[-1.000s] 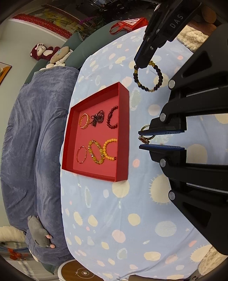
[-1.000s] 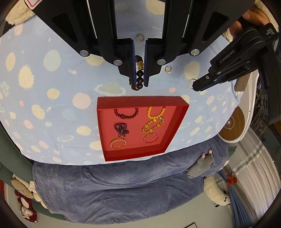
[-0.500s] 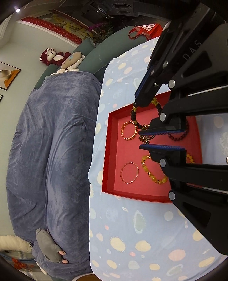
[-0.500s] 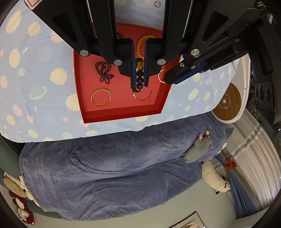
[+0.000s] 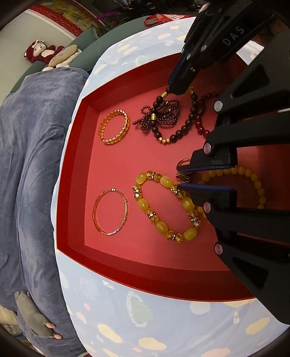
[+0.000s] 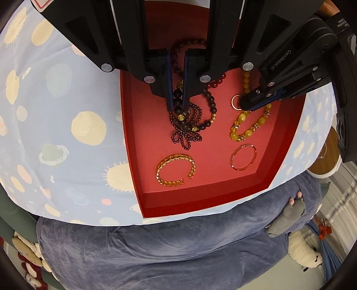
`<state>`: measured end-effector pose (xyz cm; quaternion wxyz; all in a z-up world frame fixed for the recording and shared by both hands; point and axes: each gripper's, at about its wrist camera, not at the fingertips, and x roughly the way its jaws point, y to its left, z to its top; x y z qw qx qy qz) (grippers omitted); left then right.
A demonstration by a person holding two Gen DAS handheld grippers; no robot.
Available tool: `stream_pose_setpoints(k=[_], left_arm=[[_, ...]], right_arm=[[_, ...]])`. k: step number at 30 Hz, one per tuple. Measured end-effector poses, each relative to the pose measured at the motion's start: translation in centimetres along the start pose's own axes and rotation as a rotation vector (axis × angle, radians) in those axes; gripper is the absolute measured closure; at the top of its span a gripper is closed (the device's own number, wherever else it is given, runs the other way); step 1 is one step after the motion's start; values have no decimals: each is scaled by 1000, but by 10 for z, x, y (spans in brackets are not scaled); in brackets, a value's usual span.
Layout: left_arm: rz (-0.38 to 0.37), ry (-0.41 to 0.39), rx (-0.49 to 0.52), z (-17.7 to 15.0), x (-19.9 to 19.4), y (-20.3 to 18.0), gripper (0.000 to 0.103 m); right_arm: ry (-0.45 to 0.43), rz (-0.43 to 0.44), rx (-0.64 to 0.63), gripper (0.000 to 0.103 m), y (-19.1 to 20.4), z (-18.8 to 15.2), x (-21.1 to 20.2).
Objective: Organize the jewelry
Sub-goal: 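Carry the bracelet and ring into the red box and open both tools, then withdraw both tools from the box toward the gold hoop earrings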
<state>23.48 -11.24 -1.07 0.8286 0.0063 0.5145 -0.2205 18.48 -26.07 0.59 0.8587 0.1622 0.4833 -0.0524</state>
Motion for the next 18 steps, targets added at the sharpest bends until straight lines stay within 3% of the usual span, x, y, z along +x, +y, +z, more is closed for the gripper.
stream_pose_setpoints(k=[3, 4, 7, 18], left_arm=[[8, -12, 1, 0, -3, -1, 80], [20, -27, 2, -1, -6, -1, 70], [36, -67, 6, -3, -19, -3, 58], [50, -115, -8, -48, -81, 2, 56]], right_arm=[[-23, -17, 0, 89, 0, -1, -5], [-31, -15, 4, 87, -1, -1, -8], [-77, -5, 10, 75, 1, -4, -24], [-105, 48, -1, 75, 13, -48, -83]])
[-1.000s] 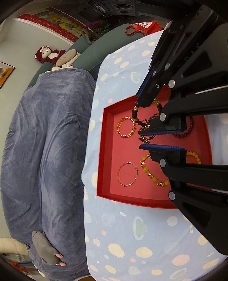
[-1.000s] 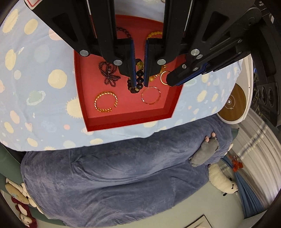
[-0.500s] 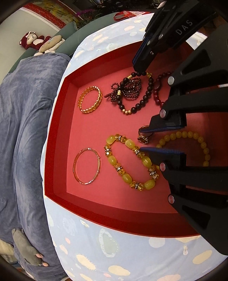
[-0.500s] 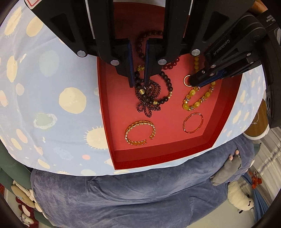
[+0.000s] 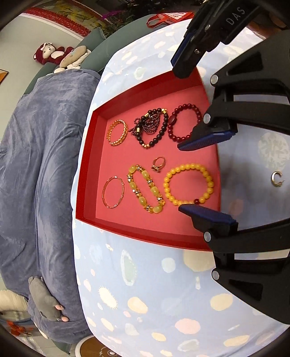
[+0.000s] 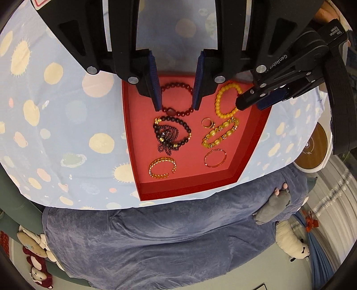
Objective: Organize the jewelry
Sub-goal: 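Withdraw both tools from the box toward the gold hoop earrings, then grasp one gold hoop earring with the right tool while the left tool grasps the other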
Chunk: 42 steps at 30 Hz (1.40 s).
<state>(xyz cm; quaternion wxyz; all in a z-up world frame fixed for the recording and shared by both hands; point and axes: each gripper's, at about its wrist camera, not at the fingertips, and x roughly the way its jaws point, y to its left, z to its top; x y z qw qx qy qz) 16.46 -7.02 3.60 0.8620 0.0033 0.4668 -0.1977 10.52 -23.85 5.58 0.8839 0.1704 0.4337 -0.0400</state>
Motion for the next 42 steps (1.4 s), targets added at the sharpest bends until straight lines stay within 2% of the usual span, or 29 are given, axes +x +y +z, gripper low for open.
stream_pose_setpoints(k=[10, 21, 32, 34, 42], left_arm=[[54, -10, 23, -44, -42, 2, 53], [130, -3, 66, -81, -60, -2, 53], [181, 23, 73, -116, -64, 5, 53], [188, 29, 68, -121, -63, 7, 53], [199, 40, 36, -129, -61, 18, 53]], right_arm=[[51, 2, -30, 75, 11, -60, -33], [108, -6, -110, 75, 27, -114, -42], [143, -25, -148, 75, 32, -137, -34], [155, -31, -144, 71, 31, -140, -30], [177, -40, -141, 69, 27, -149, -21]])
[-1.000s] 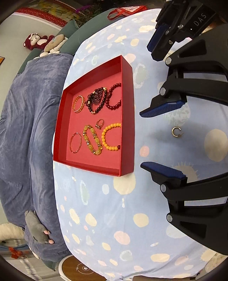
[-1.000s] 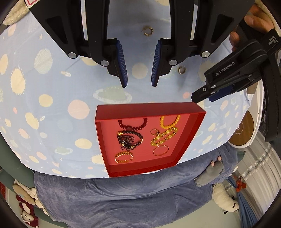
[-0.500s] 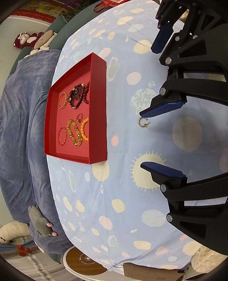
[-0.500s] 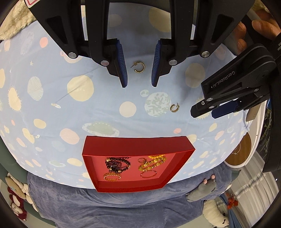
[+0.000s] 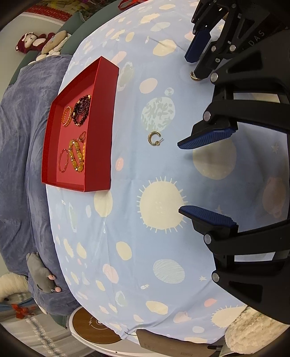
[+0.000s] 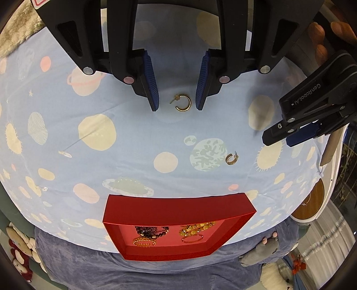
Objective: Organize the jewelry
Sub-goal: 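Grasp one gold hoop earring with the right tool while the left tool grasps the other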
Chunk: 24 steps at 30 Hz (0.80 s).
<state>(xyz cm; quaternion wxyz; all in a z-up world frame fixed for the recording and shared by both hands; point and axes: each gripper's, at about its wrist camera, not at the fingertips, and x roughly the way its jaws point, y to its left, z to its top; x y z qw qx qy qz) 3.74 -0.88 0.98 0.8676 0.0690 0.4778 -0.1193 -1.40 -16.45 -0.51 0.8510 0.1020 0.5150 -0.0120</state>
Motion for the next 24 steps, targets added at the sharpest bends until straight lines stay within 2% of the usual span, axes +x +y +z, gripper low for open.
stream_pose_setpoints(k=[7, 11, 24], left_arm=[[-5, 10, -4, -1, 3, 0, 53], [-8, 16, -4, -2, 5, -2, 53], [-50, 31, -28, 9, 16, -6, 53]], right_arm=[[2, -10, -21, 71, 2, -2, 5], [-5, -27, -27, 83, 2, -2, 6], [-24, -6, 34, 83, -11, 1, 0]])
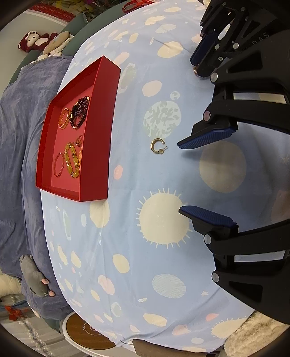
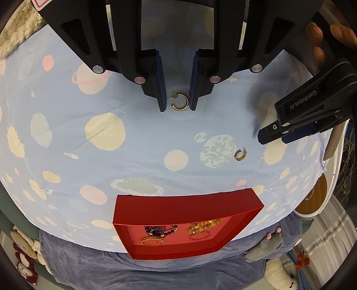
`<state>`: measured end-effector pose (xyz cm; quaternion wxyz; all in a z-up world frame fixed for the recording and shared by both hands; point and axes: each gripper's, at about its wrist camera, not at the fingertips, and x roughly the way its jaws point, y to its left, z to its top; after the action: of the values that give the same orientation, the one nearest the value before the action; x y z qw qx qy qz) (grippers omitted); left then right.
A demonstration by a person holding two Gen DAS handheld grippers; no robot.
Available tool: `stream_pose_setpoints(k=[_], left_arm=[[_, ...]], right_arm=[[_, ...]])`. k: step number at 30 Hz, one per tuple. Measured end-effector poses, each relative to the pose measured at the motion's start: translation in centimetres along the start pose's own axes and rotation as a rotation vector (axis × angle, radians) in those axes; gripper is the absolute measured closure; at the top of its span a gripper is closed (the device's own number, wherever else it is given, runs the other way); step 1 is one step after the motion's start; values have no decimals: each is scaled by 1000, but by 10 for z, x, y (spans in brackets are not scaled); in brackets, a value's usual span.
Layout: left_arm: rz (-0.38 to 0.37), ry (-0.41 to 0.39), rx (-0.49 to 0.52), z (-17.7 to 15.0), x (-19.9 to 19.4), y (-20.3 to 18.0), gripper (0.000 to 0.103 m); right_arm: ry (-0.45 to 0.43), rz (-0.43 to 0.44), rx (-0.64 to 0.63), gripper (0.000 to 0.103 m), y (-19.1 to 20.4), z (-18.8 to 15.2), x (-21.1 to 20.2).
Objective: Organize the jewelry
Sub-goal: 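Grasp one gold hoop earring with the right tool while the left tool grasps the other, then carry both hoop earrings into the red box and open both tools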
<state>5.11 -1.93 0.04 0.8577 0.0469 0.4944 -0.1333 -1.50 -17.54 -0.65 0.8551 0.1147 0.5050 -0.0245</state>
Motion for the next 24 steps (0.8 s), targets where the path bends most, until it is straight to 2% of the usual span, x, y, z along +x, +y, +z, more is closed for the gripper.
stream_pose_setpoints(k=[6, 13, 22, 24], left_arm=[[-41, 5, -19, 11, 13, -9, 53], [-31, -5, 13, 18, 24, -21, 57], [-13, -28, 68, 22, 27, -27, 85], [-14, -30, 76, 21, 27, -28, 86]], right_arm=[[-7, 14, 22, 83, -4, 3, -2], [-2, 21, 41, 83, -6, 5, 0], [8, 22, 48, 83, -9, 5, 5], [8, 22, 47, 83, -9, 6, 5]])
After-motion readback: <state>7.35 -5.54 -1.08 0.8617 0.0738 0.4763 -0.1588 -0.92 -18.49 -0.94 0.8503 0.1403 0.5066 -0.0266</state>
